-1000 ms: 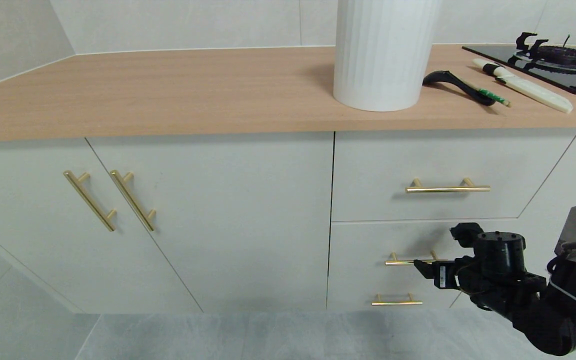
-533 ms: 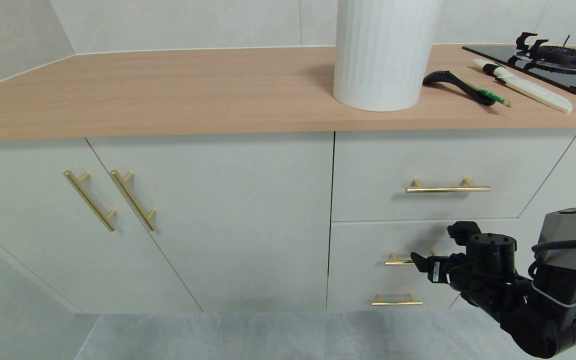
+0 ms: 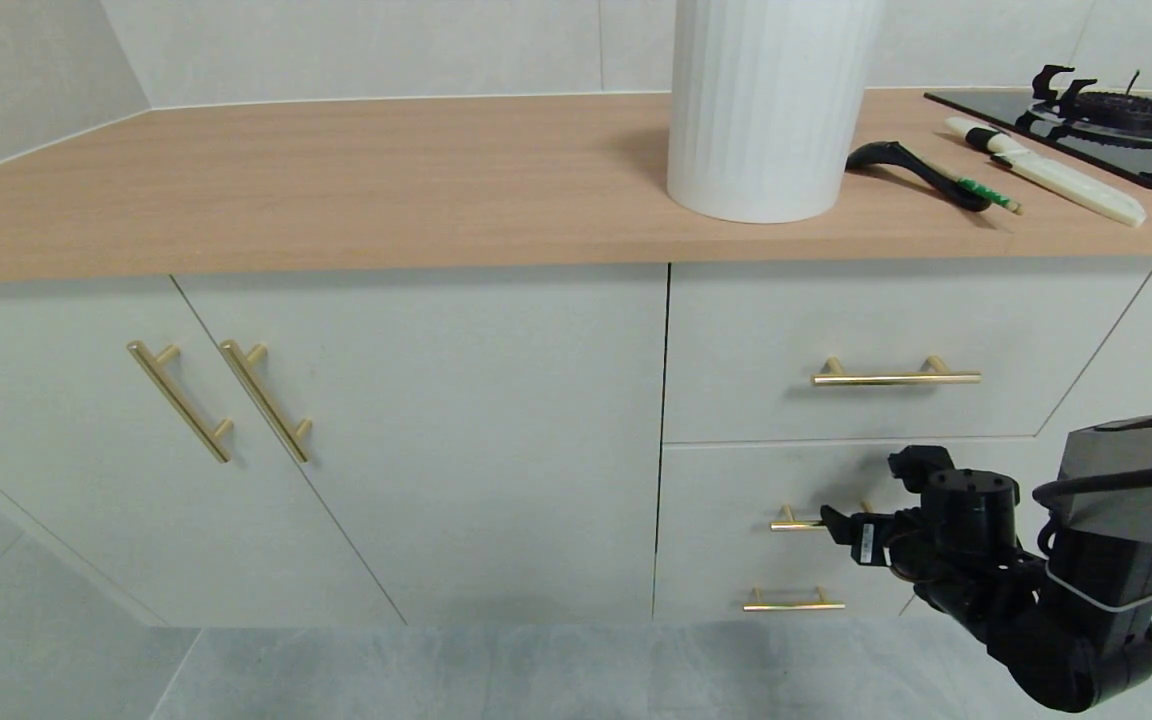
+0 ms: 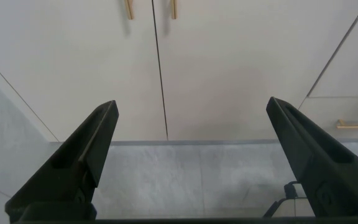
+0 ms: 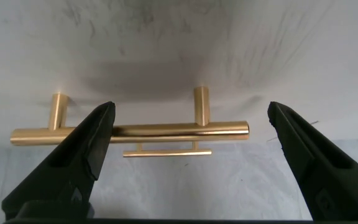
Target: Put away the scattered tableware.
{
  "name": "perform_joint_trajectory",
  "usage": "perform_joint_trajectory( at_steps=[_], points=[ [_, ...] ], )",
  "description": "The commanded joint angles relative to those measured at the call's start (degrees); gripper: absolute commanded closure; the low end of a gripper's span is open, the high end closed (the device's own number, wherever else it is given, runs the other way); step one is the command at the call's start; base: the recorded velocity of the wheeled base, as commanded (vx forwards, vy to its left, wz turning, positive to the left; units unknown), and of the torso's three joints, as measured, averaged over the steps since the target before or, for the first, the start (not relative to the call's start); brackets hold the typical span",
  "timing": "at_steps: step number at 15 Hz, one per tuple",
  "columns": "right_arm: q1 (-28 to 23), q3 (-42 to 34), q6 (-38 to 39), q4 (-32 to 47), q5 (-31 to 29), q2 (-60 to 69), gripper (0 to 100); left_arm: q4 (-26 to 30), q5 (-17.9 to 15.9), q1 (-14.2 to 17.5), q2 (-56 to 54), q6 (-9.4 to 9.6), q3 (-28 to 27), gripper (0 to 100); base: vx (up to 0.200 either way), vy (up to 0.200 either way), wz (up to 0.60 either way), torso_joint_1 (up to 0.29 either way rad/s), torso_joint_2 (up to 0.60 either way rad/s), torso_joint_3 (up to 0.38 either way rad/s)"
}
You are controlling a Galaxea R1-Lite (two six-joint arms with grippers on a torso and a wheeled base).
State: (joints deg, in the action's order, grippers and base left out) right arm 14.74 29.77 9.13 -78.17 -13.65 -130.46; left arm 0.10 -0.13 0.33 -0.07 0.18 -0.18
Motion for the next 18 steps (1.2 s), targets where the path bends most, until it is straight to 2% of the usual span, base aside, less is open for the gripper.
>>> perform_joint_trajectory(
  at_steps=[1, 12, 14, 16, 18],
  points=[
    [0.0, 0.6, 0.0, 0.0, -0.6, -0.6, 0, 0.0, 0.0, 0.0, 0.1, -0.01, 0.0, 0, 0.000, 0.000, 0.00, 0.000, 0.00, 0.000],
    [0.1, -1.1, -1.0, 3.7, -0.9, 1.4, 0, 0.0, 0.0, 0.0, 0.1, -0.01, 0.0, 0, 0.000, 0.000, 0.00, 0.000, 0.00, 0.000],
    [0.0, -2.0, -1.2, 12.7, -0.3, 10.2, 0, 0.0, 0.0, 0.0, 0.1, -0.01, 0.0, 0, 0.000, 0.000, 0.00, 0.000, 0.00, 0.000],
    [0.2, -1.4, -1.3, 33.4, 3.0, 26.6, 0, 0.0, 0.0, 0.0, 0.1, -0.01, 0.0, 0, 0.000, 0.000, 0.00, 0.000, 0.00, 0.000],
    [1.8, 3.4, -1.2, 53.5, 6.5, 42.1, 0, 0.0, 0.0, 0.0, 0.1, -0.01, 0.0, 0, 0.000, 0.000, 0.00, 0.000, 0.00, 0.000]
  ],
)
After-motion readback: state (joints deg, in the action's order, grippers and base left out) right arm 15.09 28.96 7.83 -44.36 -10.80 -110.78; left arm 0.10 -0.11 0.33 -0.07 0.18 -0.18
